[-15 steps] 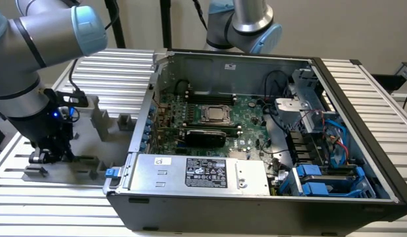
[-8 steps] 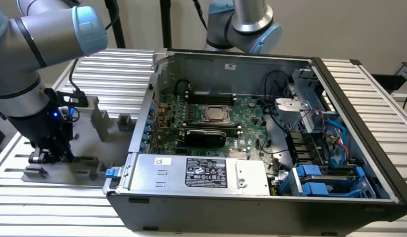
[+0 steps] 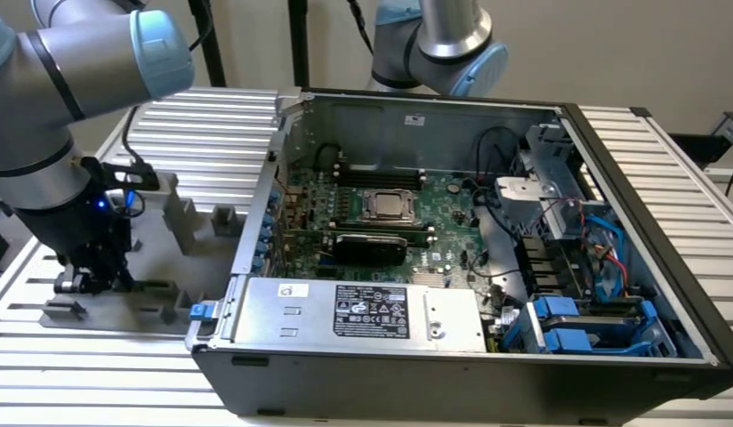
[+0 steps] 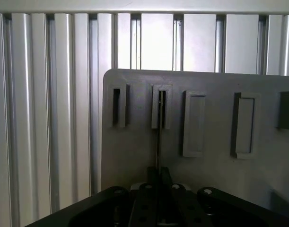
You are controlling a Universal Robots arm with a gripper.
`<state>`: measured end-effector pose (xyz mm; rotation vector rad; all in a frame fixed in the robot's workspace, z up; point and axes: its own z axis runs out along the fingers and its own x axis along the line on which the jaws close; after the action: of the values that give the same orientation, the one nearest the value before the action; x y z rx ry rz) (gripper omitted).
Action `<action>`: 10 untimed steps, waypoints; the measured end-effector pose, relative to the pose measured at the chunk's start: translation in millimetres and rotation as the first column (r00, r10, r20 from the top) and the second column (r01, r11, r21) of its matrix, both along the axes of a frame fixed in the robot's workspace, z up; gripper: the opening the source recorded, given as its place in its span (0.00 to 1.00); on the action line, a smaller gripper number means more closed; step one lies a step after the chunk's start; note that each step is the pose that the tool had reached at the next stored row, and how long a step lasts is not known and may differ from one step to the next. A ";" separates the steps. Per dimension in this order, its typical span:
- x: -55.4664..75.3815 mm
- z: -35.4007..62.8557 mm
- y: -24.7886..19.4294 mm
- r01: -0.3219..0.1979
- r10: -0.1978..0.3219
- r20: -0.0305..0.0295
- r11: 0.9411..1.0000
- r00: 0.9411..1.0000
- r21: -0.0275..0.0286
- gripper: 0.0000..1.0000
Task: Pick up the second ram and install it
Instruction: 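Pick up the second ram and move it above second insertion slot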
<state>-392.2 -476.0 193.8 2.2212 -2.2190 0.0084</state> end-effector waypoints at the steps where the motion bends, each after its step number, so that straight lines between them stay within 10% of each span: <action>1: 0.0 0.0 0.4 -0.006 0.006 0.000 1.000 1.000 0.000 0.14; 10: 0.0 0.0 1.3 -0.021 0.021 0.002 1.000 1.000 0.000 0.14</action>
<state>-392.3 -474.7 193.7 2.2453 -2.1967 0.0108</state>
